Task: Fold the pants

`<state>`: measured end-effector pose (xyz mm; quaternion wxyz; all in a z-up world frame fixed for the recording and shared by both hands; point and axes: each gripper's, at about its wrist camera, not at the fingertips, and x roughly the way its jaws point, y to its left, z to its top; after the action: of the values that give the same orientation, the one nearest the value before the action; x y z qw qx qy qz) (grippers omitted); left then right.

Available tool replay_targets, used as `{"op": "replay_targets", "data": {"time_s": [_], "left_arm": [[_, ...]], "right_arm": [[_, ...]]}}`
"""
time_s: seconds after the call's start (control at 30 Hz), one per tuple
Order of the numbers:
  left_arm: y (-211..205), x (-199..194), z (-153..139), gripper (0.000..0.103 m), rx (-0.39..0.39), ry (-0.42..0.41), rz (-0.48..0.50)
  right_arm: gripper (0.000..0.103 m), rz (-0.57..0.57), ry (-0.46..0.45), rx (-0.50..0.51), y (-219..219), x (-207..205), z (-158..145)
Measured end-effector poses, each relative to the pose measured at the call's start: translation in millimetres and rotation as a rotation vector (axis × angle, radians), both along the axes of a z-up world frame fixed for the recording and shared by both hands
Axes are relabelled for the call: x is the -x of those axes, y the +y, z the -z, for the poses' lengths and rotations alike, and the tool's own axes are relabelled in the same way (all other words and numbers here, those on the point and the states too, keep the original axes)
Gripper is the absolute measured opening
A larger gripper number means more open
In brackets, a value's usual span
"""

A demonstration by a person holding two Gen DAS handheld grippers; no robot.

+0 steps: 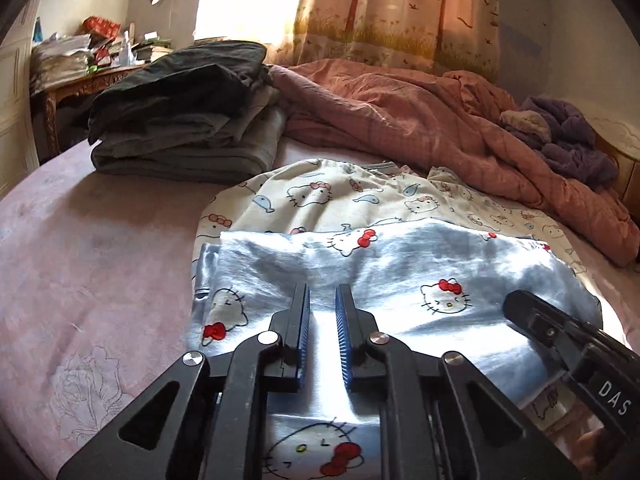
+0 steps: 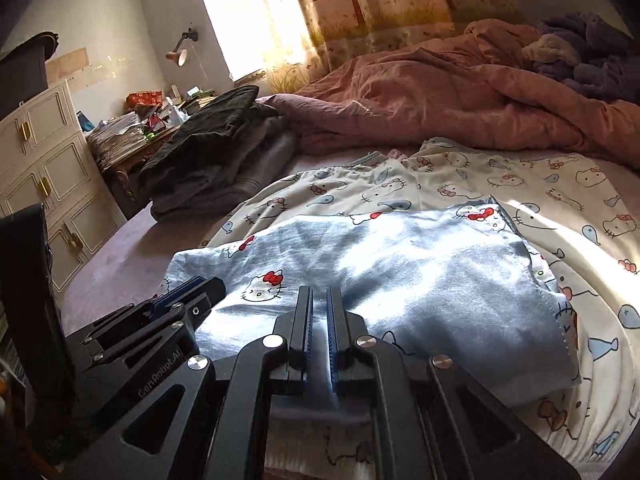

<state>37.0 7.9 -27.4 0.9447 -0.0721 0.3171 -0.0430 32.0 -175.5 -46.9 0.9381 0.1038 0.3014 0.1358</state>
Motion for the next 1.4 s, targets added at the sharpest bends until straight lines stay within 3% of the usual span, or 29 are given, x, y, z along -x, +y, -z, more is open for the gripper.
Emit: {"op": "replay_targets", "data": {"time_s": [0.07, 0.17, 0.37, 0.5, 0.63, 0.73, 0.83, 0.93, 1.03, 1.2, 1.3, 1.4], "left_arm": [[4.5, -1.5, 4.6, 0.009, 0.022, 0.019, -0.009], [0.8, 0.4, 5.5, 0.006, -0.020, 0.020, -0.029], [9.1, 0.2, 9.6, 0.003, -0.023, 0.040, -0.066], [8.7, 0.8, 10.2, 0.003, -0.034, 0.037, -0.063], [8.7, 0.1, 11.1, 0.003, -0.030, 0.039, -0.053], [8.0, -0.6, 11.5, 0.003, -0.036, 0.041, -0.048], [6.8, -0.8, 11.1, 0.003, -0.041, 0.042, -0.046], [6.9, -0.8, 11.1, 0.003, -0.040, 0.042, -0.046], [7.0, -1.0, 11.3, 0.003, -0.038, 0.042, -0.045], [7.8, -1.6, 11.5, 0.003, -0.033, 0.040, -0.042], [11.9, 1.2, 5.7, 0.003, 0.016, 0.023, 0.014], [19.2, 11.7, -20.1, 0.003, 0.049, -0.086, 0.084]], "right_arm": [[0.006, 0.057, -0.029, 0.006, -8.7, 6.2, -2.5], [0.006, 0.179, -0.044, 0.083, -20.1, 12.0, -2.7], [0.006, 0.305, 0.032, 0.043, -65.5, 11.3, 6.2], [0.005, 0.313, 0.082, 0.017, -78.6, 8.5, 12.7], [0.006, 0.288, -0.005, 0.060, -67.4, 17.6, -6.7], [0.006, 0.166, -0.062, 0.071, -49.1, 12.6, -29.9], [0.006, 0.042, -0.031, 0.052, -27.4, -10.9, -40.9], [0.006, 0.001, 0.028, 0.080, -5.4, -39.3, -32.7], [0.006, 0.084, 0.096, 0.118, -5.3, -61.2, -14.6], [0.006, 0.264, 0.137, 0.138, -44.3, -64.9, 4.2], [0.006, 0.244, 0.124, 0.132, -56.0, -59.5, 3.7], [0.006, 0.226, 0.132, 0.083, -63.6, -58.3, 11.8]]}}
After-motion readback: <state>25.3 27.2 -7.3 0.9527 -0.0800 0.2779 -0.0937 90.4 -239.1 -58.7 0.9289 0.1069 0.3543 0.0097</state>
